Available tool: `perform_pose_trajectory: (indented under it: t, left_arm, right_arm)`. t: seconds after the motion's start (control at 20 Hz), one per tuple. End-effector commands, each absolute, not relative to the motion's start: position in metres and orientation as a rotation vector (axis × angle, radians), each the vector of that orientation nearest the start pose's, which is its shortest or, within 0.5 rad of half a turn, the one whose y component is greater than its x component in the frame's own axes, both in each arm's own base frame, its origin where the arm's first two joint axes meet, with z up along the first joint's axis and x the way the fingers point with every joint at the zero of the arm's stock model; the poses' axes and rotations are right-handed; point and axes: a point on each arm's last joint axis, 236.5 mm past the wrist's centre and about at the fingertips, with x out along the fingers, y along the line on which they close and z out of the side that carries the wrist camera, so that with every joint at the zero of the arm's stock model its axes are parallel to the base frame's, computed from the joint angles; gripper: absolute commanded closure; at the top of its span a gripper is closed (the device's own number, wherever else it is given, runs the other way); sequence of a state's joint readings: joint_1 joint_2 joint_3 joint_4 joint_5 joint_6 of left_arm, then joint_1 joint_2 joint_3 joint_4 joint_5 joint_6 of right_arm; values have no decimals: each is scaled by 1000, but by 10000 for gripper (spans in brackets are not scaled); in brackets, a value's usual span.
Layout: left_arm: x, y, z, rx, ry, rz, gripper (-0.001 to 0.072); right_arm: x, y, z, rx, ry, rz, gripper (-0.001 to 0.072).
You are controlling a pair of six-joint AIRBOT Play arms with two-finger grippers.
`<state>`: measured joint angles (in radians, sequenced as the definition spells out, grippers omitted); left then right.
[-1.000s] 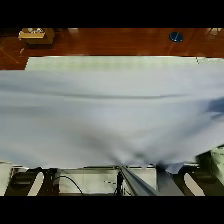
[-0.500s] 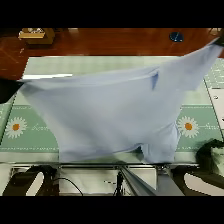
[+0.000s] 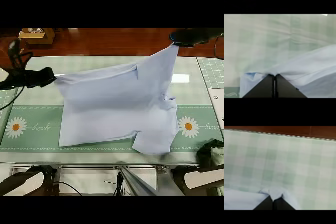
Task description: Fold the shirts.
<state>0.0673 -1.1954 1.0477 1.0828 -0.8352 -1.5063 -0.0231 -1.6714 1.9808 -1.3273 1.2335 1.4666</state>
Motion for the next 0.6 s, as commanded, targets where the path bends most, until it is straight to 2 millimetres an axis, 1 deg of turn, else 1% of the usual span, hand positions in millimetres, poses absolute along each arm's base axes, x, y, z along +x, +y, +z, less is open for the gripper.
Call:
perform_pose_trajectory:
  t: [0.0, 0.1, 0.15, 0.3, 0.35, 0.4, 0.45, 0.5, 0.55]
  left_arm:
    - [453, -56, 2, -546, 979, -109, 687]
    - [456, -58, -12, -579, 1001, -102, 687]
    - [458, -59, -16, -593, 1005, -98, 687]
    - [462, -61, -19, -629, 1002, -95, 686]
    - [462, -62, -19, -636, 1002, -96, 686]
    - [462, -62, -17, -640, 999, -97, 678]
    - [463, -59, -14, -640, 993, -97, 536]
    - [465, -51, -7, -646, 986, -91, 208]
    - [466, -38, 1, -652, 987, -83, 20]
  right_arm:
    - [556, 47, 93, 149, 1002, 206, 690]
    - [554, 47, 62, 170, 1081, 197, 689]
    - [555, 47, 51, 195, 1105, 184, 689]
    - [556, 50, 28, 247, 1154, 169, 688]
    - [555, 52, 25, 255, 1164, 175, 686]
    - [555, 54, 25, 259, 1165, 182, 607]
    - [553, 57, 30, 248, 1161, 203, 469]
    - [548, 52, 38, 190, 1154, 233, 339]
    - [543, 37, 46, 138, 1152, 213, 320]
